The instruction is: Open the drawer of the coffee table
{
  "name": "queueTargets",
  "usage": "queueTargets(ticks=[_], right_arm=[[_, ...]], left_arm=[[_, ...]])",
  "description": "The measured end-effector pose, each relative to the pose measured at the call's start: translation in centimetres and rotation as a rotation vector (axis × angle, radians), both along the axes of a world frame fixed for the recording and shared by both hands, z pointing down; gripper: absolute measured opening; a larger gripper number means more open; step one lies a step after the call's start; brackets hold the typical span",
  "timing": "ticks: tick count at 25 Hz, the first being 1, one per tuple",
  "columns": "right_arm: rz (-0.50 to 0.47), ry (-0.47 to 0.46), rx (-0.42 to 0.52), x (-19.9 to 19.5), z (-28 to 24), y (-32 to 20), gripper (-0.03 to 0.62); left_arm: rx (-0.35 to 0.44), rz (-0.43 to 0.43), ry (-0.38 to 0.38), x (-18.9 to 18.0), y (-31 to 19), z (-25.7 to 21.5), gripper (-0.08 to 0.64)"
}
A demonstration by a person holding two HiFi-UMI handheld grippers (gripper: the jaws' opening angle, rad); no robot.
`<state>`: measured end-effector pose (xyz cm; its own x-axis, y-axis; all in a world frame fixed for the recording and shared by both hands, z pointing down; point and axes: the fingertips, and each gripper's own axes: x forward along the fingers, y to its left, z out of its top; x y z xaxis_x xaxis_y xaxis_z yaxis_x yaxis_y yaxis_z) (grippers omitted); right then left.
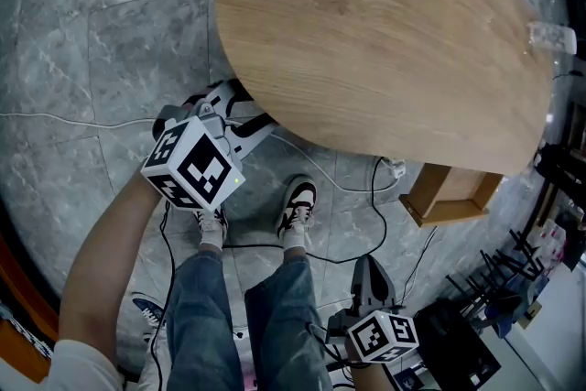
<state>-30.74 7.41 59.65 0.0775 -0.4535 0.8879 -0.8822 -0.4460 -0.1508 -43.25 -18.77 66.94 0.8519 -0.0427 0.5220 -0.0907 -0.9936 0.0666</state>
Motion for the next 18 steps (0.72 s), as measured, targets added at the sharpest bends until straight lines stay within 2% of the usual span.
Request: queueTargets(ticks=[9,13,18], right_arm=[[0.014,-0.004,-0.003,0.0,0.2,0.2,-0.002],[0.008,-0.008,-0.002,-0.2,0.3,-0.5,-0.001],[0.003,-0.013,-0.005,-0.3,0.8,-0.9,0.0]], left_arm=[[0.04,0.068,-0.003,0.0,0.2,-0.4,0.08],[0.028,0.1,0.008,-0.6,1.0,-0.8,0.075],[0.017,0.101,0.016,-0.7,1.5,-0.6,0.075]])
